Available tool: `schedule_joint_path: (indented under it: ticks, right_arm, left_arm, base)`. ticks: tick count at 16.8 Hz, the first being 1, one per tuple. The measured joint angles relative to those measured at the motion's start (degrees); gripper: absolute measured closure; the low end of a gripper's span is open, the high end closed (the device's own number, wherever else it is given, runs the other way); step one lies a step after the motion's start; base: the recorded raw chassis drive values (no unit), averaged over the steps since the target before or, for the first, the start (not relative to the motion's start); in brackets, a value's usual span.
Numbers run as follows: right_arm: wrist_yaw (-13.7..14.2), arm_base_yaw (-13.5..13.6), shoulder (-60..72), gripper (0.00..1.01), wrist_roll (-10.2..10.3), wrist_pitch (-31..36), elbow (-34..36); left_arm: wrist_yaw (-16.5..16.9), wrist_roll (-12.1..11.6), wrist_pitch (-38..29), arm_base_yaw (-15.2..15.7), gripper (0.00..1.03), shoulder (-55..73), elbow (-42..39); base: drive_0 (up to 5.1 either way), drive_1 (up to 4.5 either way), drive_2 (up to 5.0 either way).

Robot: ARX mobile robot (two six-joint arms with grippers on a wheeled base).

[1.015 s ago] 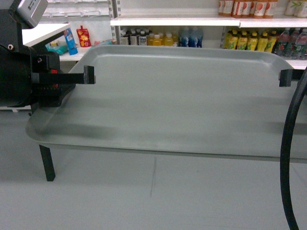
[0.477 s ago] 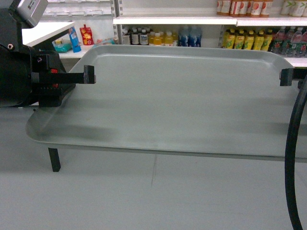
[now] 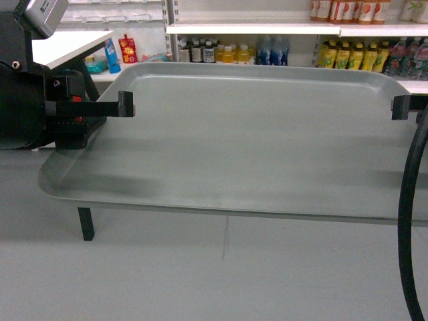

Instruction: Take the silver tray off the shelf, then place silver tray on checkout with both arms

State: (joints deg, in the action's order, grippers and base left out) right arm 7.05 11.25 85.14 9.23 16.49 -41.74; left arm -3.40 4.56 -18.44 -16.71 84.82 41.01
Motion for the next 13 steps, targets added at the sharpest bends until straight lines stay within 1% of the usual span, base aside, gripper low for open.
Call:
schedule_joint_path:
  ticks: [13]
  right_arm:
    - [0.0, 0.0, 0.0, 0.98, 0.0, -0.07, 0.0]
  left_arm:
    - [0.0, 0.0, 0.04, 0.02, 1.0, 0.0, 0.0]
  base:
    - [-4.7, 2.64, 2.6]
